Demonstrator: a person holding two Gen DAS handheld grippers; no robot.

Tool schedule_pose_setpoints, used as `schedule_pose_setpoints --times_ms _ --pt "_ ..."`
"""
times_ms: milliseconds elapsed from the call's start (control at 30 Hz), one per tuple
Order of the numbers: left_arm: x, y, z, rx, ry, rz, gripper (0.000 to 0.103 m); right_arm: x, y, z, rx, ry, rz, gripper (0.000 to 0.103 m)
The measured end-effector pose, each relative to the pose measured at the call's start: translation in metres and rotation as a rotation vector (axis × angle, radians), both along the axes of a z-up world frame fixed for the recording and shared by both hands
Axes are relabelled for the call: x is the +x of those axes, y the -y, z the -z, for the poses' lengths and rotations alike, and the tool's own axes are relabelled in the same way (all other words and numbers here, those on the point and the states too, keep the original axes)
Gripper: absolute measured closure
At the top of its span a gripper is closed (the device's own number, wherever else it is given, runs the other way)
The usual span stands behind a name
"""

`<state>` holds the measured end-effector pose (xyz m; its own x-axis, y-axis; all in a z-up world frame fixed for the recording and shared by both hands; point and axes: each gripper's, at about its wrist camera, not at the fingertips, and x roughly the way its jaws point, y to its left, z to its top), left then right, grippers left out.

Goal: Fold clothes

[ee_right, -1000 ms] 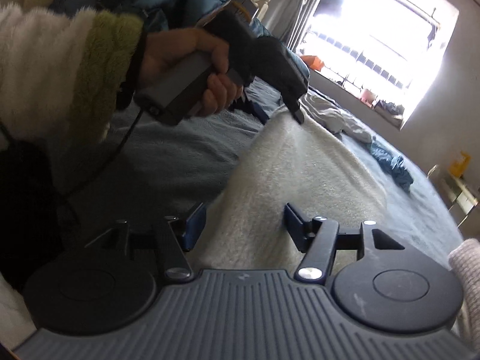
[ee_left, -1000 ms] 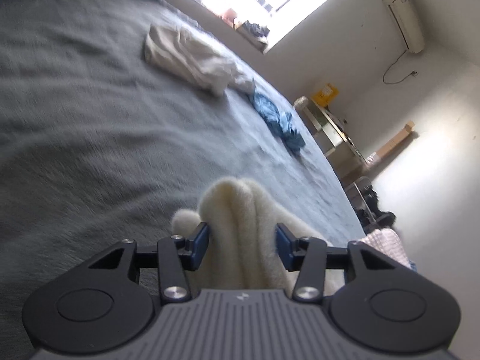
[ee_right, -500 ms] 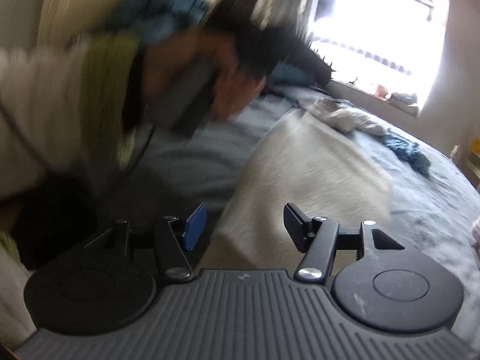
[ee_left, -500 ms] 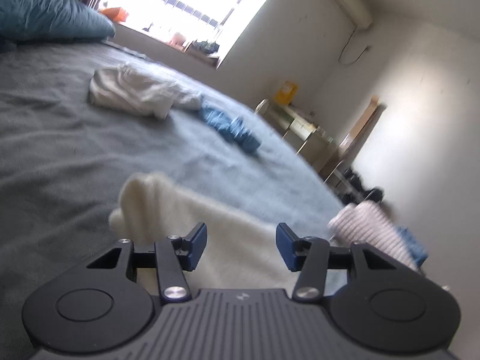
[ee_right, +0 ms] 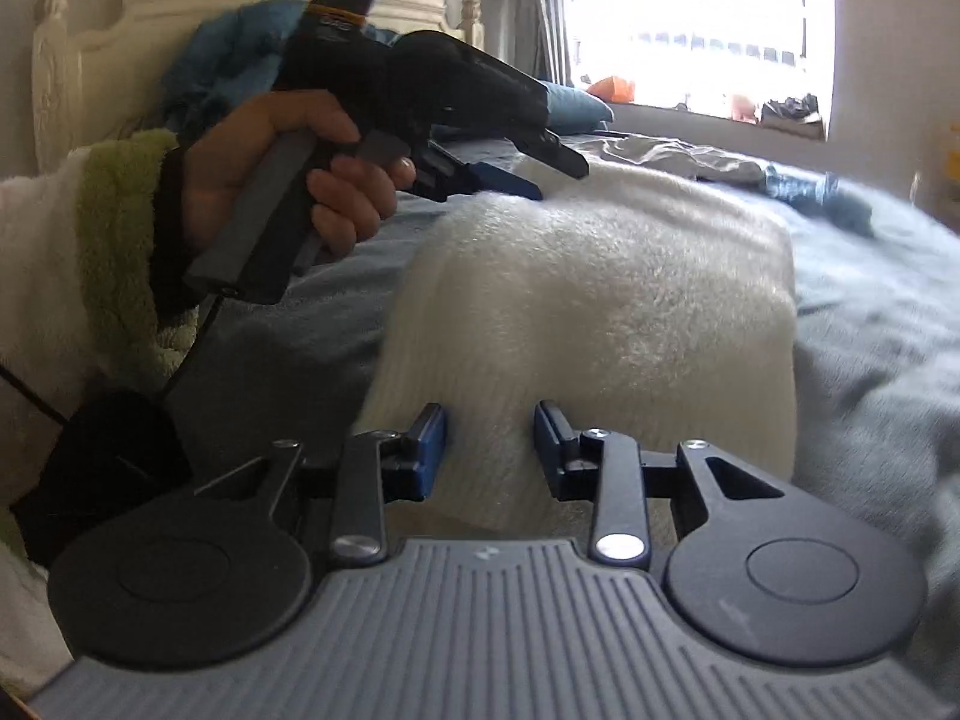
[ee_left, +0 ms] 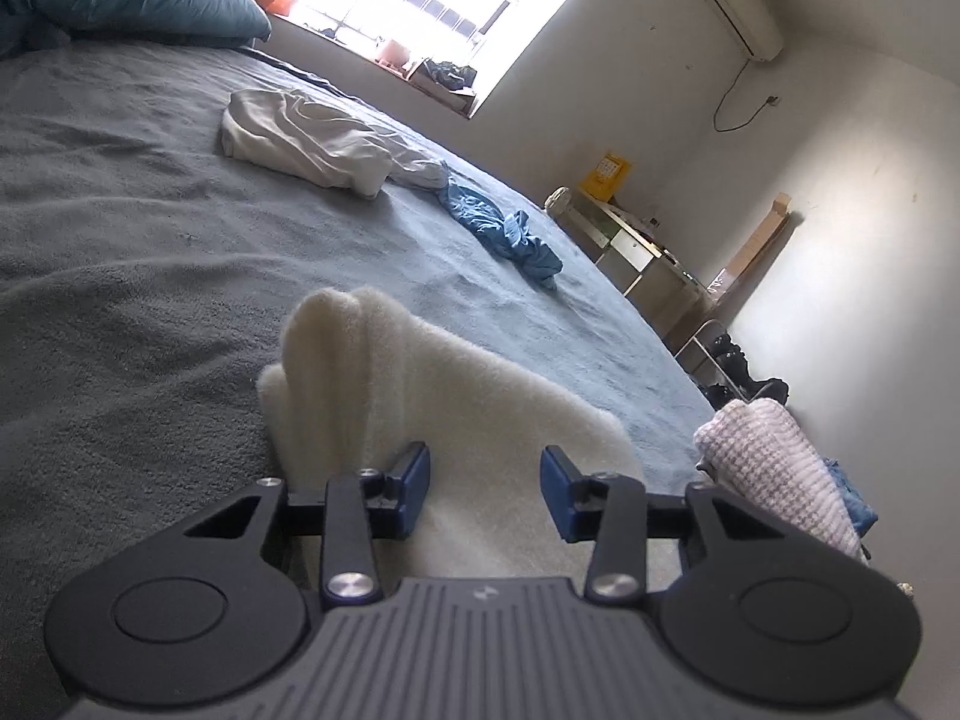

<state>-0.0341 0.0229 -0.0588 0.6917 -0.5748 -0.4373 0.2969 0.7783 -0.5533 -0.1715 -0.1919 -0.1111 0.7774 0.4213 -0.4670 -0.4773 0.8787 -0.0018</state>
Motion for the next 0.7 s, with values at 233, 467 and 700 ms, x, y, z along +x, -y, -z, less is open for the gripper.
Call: schedule_pose_setpoints --times_ms 233,467,700 --pt "-0.010 0.008 -0.017 0.053 0.057 -0.013 0.059 -0.017 0.004 -0.036 -0.002 0.088 0.021 0.072" --pt "0.005 0.021 -0.029 0.052 0.099 0.002 0.054 0.008 0.029 -0.027 0.072 0.023 0.129 0.071" --pt "0.025 0.019 -0.006 0.100 0.069 -0.013 0.062 0.015 0.045 -0.027 0.116 -0.039 0.130 0.073"
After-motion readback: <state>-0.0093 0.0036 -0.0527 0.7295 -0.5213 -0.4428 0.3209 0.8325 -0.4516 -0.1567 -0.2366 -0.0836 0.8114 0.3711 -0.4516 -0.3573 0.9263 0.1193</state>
